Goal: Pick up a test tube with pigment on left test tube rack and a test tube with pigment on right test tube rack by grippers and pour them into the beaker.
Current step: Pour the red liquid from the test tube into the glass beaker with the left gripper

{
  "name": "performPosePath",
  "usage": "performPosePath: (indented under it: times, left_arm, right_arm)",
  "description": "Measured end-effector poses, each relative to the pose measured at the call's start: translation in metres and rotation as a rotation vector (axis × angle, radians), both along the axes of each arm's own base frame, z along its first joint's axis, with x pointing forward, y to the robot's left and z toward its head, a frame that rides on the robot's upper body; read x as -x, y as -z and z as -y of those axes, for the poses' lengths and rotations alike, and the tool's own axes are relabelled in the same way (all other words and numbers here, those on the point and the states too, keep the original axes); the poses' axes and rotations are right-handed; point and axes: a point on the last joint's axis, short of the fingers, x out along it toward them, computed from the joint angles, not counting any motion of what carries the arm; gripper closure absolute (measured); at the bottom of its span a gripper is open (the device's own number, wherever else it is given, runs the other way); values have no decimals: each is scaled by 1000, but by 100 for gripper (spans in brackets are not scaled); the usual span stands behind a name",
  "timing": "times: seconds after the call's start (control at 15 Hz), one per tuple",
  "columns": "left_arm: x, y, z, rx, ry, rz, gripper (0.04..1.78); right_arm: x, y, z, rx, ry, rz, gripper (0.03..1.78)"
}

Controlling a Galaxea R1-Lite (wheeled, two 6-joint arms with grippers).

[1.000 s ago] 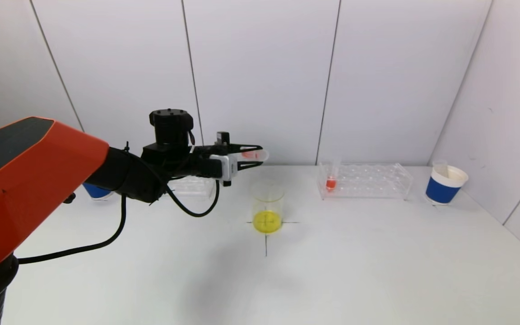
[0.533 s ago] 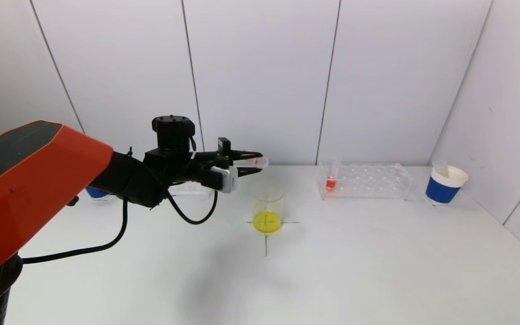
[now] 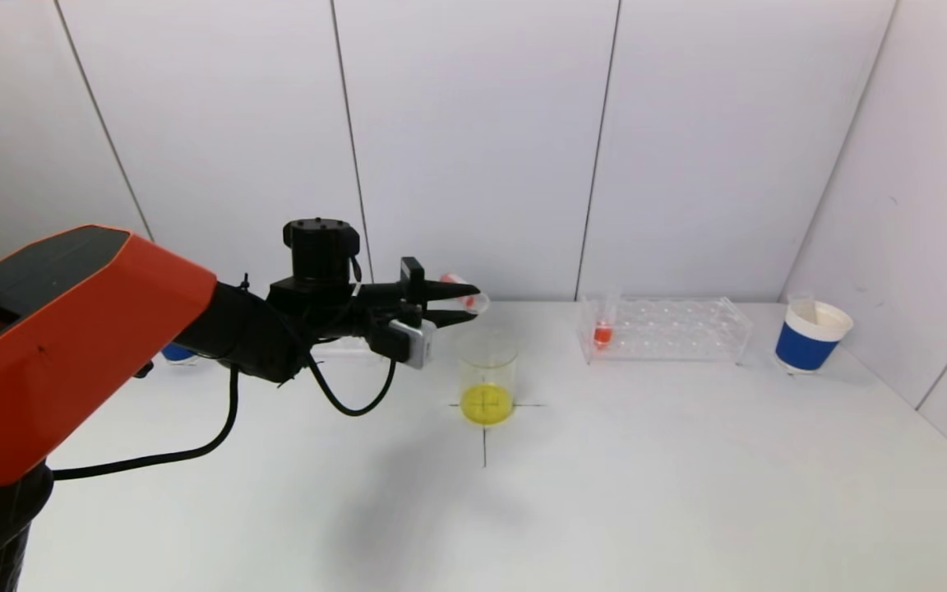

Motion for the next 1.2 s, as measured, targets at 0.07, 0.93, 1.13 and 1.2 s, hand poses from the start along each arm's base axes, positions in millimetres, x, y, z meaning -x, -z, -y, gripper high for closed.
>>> performPosePath:
  times: [0.07, 0.93, 1.13, 1.2]
  left_arm:
    - [0, 1, 0, -6, -2, 11, 140]
    - [-1, 2, 4, -46, -19, 127, 140]
    - [-1, 3, 4, -57, -27, 147, 140]
    - [-1, 3, 4, -59, -30, 151, 140]
  right_arm:
    - [0, 0, 0, 0, -1, 0, 5]
    - [0, 0, 0, 0, 0, 0, 5]
    - [0, 0, 0, 0, -1, 0, 5]
    - [0, 0, 0, 0, 0, 0, 5]
